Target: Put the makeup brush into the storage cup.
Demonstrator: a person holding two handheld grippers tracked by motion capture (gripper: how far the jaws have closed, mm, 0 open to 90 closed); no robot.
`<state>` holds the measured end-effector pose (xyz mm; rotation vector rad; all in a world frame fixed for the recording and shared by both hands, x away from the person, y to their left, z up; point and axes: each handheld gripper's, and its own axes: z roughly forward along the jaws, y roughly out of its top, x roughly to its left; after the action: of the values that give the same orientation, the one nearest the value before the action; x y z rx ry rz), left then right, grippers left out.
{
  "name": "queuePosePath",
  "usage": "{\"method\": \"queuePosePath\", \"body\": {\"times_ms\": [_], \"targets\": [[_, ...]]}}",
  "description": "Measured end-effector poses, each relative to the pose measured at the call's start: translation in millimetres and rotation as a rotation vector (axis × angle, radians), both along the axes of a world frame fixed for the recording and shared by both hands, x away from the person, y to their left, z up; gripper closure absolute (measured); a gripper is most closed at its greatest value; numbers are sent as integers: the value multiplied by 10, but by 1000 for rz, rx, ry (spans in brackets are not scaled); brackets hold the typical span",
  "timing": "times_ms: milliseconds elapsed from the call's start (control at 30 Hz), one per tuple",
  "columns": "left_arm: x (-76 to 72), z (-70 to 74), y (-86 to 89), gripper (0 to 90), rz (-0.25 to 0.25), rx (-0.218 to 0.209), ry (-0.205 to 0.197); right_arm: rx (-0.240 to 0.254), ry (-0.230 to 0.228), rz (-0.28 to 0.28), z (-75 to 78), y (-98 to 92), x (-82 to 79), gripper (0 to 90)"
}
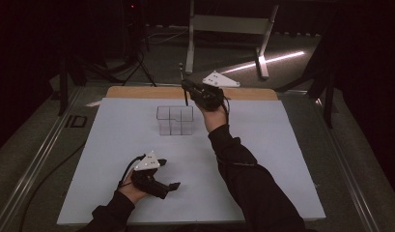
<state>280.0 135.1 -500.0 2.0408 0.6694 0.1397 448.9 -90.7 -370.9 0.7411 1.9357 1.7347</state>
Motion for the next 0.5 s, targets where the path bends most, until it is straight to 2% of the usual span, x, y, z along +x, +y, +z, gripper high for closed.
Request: {"method": "queuePosePath", "body": {"times_ms": [333,500], "targets": [[-10,-9,-2,20,-12,1,0,20,-6,4,-62,129,83,837],[-12,-12,0,19,-14,-1,1,31,0,14,-146,211,156,837]]}}
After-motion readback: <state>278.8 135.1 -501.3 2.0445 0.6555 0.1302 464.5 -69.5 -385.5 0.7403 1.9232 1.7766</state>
